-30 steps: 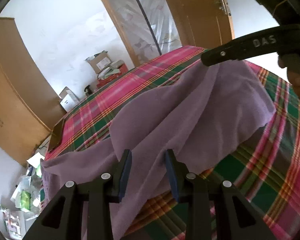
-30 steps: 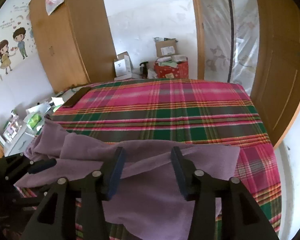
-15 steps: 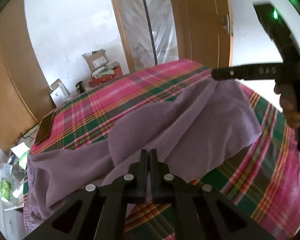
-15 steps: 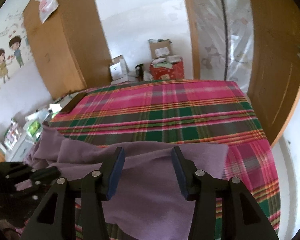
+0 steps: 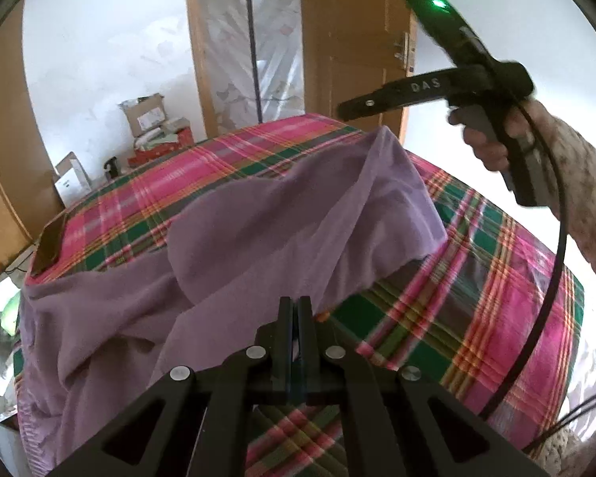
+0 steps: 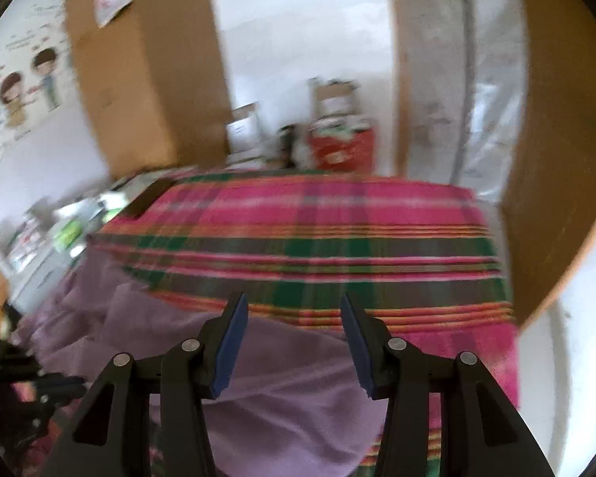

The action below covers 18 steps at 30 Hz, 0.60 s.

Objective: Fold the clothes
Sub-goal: 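Lower the spread garment onto the bed and open both grippers, then grasp the mauve garment edge with the right gripper while the left gripper grasps another edge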

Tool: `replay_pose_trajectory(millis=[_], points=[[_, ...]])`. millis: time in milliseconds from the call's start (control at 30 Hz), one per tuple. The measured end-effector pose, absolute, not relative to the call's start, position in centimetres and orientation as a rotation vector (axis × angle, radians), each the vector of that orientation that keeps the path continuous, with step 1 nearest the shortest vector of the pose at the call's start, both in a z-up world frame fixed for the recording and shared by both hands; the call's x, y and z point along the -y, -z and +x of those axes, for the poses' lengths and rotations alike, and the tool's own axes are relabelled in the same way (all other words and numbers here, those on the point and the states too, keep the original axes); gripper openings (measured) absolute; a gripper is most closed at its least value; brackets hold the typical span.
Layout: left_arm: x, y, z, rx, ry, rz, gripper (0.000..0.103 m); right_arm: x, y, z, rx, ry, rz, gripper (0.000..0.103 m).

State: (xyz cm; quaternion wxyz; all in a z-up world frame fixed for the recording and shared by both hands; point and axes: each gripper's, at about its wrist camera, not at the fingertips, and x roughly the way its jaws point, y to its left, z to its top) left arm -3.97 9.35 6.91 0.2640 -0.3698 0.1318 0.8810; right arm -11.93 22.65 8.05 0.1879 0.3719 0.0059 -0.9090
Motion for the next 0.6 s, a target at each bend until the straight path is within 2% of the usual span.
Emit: replay_pose_trajectory(millis=[133, 433, 500, 533, 600], points=[[-9.1, -6.3, -3.8, -0.327, -2.359, -1.027, 0.002, -21.1, -6.9, -13.1, -0.201, 2.439, 1.114, 0.051], [-8.8, -5.0, -2.9, -0.304, -2.302, -1.078, 0.002, -18.8, -3.7, -13.5, -0.434, 2.245, 1.268, 0.051], [-8.5, -4.8, -2.9, -0.293, -2.301, -1.090, 0.002, -18.6, -3.5, -12.9, -0.439, 2.233, 1.260, 0.042], [-8.3, -4.7, -2.8, -0.286, -2.303, -1.096, 0.002, -18.5, -3.3, -12.5, -0.445, 2.230, 1.261, 0.033], [-8.1, -4.7, -2.9, -0.282, -2.308, -1.101, 0.003, -18.2, -2.8, -11.9, -0.488, 2.235, 1.269, 0.026]])
